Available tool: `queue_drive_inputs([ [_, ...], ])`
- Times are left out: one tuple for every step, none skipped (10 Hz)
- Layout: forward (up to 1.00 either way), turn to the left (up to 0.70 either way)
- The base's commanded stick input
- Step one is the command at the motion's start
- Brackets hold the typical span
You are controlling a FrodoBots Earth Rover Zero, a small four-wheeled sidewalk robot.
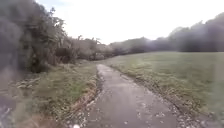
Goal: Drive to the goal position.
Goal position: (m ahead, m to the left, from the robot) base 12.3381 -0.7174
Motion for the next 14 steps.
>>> queue_drive_inputs([
  [0.85,-0.28],
  [0.85,-0.19],
  [0.85,-0.05],
  [0.85,0.0],
  [0.85,0.0],
  [0.85,0.0],
  [0.85,0.0],
  [0.85,0.0],
  [0.85,0.0],
  [0.85,0.0],
  [0.85,0.0],
  [0.85,0.0],
  [0.85,0.0],
  [0.85,0.0],
])
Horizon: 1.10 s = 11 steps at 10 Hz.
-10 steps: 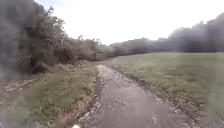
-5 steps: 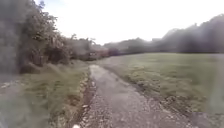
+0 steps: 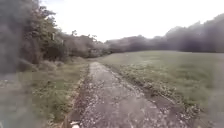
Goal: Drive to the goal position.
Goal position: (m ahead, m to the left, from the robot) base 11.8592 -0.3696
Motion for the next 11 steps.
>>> queue_drive_inputs([
  [0.85,0.0],
  [0.85,0.0],
  [0.85,0.0],
  [0.85,0.01],
  [0.85,0.02],
  [0.85,0.04],
  [0.85,0.19],
  [0.85,0.23],
  [0.85,0.23],
  [0.85,0.02],
  [0.85,0.0],
])
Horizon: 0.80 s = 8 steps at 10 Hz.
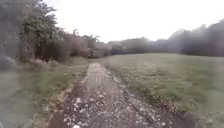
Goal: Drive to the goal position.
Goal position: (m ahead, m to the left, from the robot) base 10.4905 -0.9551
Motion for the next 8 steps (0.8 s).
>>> queue_drive_inputs([
  [0.85,0.0],
  [0.85,0.0],
  [0.85,0.0],
  [0.85,0.0],
  [0.85,0.0],
  [0.85,0.0],
  [0.85,0.0],
  [0.85,0.0],
])
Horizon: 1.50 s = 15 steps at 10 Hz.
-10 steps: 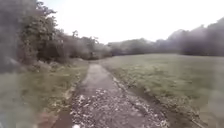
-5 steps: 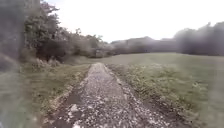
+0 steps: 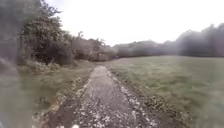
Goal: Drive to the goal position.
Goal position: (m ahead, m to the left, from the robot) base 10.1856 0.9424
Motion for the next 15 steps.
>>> queue_drive_inputs([
  [0.85,0.0],
  [0.85,0.0],
  [0.85,0.0],
  [0.85,0.06],
  [0.85,0.15],
  [0.85,0.25],
  [0.85,0.32],
  [0.85,0.3],
  [0.85,0.21],
  [0.85,0.11],
  [0.85,0.01],
  [0.85,0.0],
  [0.85,0.0],
  [0.85,0.0],
  [0.85,0.0],
])
